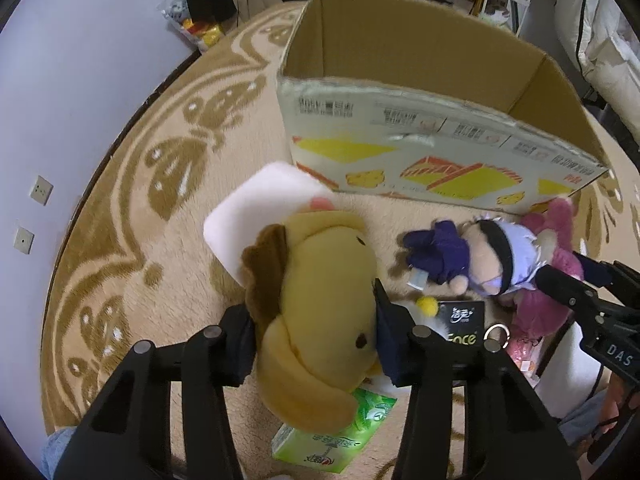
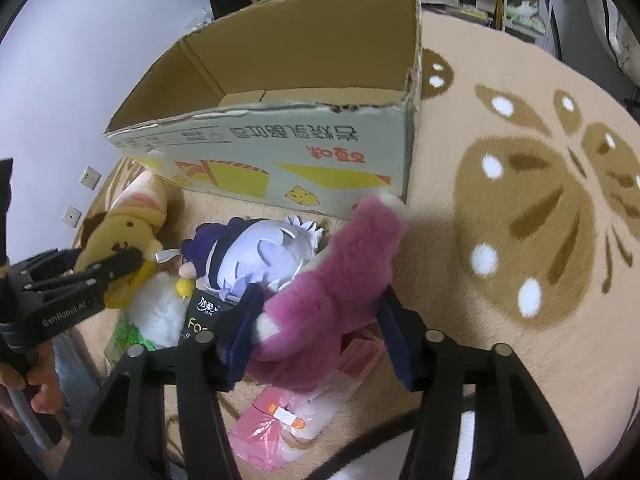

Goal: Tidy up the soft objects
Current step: 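Grasp the yellow dog plush with left tool while right tool grasps pink plush, then carry yellow dog plush into box with left tool while right tool drops pink plush in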

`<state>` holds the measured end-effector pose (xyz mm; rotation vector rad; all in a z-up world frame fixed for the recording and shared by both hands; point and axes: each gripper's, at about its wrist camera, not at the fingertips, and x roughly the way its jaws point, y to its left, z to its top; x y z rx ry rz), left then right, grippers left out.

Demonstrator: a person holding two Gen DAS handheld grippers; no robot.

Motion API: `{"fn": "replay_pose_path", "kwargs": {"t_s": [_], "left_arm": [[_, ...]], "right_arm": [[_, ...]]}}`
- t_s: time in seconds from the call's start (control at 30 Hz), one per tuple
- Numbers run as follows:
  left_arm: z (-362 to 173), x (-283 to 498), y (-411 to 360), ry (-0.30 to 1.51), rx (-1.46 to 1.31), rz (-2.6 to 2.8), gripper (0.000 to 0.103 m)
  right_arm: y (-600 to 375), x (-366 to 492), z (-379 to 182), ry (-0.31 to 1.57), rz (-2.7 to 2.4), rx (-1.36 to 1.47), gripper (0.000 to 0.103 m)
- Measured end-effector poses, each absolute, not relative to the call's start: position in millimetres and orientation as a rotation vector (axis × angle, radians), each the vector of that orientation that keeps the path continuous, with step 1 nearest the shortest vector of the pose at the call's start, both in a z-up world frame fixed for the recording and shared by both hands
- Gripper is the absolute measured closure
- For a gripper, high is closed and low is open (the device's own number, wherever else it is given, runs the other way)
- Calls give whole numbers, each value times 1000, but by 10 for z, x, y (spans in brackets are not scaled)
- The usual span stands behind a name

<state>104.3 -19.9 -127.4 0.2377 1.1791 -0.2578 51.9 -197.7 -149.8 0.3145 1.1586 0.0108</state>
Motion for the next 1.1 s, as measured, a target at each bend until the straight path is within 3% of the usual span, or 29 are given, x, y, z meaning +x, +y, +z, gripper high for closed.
{"fn": "replay_pose_path", "kwargs": {"t_s": [0.1,0.17,0.2,1.1], "left_arm": [[-1222,1025,-194,1160,238,-254,56],[-1171,1010,-182,1142,232,-249,56],[-1134,983,-182,1133,230,-245,56],[16,846,-87,734,167,-213,56]], "right_arm": [[-2005,466,-1433,1145,3,312,59],[-2060,423,-1394,1135,7,325,79],[-2058,410,-1367,1125,5,325,81],[-1953,130,-89,717,35,222,85]]}}
